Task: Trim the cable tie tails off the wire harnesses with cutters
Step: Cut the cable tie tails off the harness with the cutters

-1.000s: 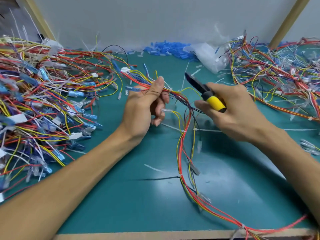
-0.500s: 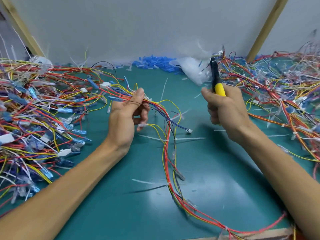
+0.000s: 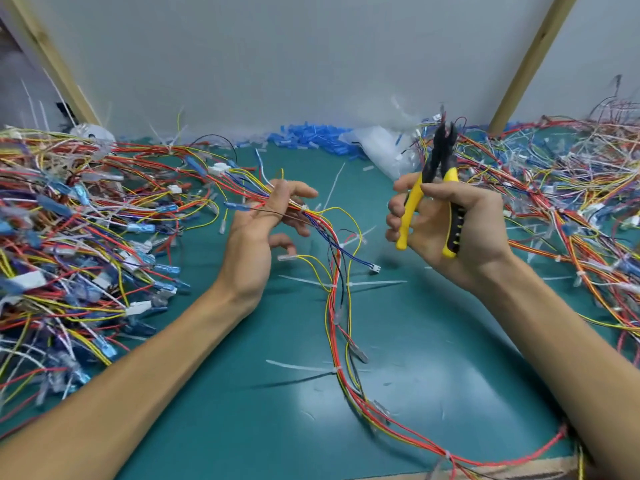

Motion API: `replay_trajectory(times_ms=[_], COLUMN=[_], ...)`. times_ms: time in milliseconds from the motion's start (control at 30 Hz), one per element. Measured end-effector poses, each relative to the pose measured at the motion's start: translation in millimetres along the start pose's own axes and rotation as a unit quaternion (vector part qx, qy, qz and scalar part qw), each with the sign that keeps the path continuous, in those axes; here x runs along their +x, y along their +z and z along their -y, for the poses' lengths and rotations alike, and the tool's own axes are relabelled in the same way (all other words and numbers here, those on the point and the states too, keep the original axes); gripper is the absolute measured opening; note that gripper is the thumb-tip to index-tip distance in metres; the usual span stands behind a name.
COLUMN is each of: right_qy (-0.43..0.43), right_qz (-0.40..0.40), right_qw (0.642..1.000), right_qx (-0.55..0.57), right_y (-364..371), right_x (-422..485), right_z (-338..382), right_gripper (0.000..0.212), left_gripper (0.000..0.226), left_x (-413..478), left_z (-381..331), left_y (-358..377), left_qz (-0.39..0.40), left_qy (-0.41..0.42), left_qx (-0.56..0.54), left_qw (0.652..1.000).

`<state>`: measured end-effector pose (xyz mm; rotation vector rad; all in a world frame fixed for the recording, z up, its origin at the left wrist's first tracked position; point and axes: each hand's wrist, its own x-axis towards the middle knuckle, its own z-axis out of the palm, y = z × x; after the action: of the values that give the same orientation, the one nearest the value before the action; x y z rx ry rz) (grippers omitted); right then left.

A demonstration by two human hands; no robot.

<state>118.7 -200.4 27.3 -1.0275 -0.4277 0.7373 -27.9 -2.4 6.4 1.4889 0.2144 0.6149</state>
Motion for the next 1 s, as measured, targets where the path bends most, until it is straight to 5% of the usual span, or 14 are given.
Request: replay_trajectory(times_ms=[133, 333, 500, 633, 800, 933, 1000], right_qy=[0.014, 0.009, -0.037, -0.075, -0.141, -0.168, -0.165], right_qz=[0.026, 0.053, -0.004, -0.022, -0.033, -0.022, -0.021], right_qw=[0.999, 0.999, 0.996, 0.985, 0.936, 0.835, 0.828], right_qx=[0.018, -0.006, -0.084, -0.155, -0.321, -0.523, -0.536], right_y=[1, 3, 6, 3, 8, 11, 13], right_x=[0, -1, -3, -2, -4, -9, -12], right_z=[-3, -8, -10, -8, -14, -17, -18], right_gripper=[0.030, 0.040, 0.021, 0.026, 0.016, 0.021, 0.026], left_gripper=[0.034, 0.064, 0.069, 0.070, 0.066, 0.061, 0.063], left_x=[-1, -1, 1, 1, 1, -1, 0], left_z=[0, 6, 5, 5, 7, 8, 7], left_y=[3, 3, 5, 8, 7, 4, 5], left_qz=[0.039, 0.076, 0.065, 0.052, 0.058, 0.049, 0.029], left_qy=[0.023, 0.048, 0.038, 0.038, 0.042, 0.043, 0.048], left_qx=[-0.017, -0.041, -0.054, -0.072, -0.074, -0.065, -0.062], left_qw=[0.999, 0.995, 0.996, 0.995, 0.995, 0.996, 0.997])
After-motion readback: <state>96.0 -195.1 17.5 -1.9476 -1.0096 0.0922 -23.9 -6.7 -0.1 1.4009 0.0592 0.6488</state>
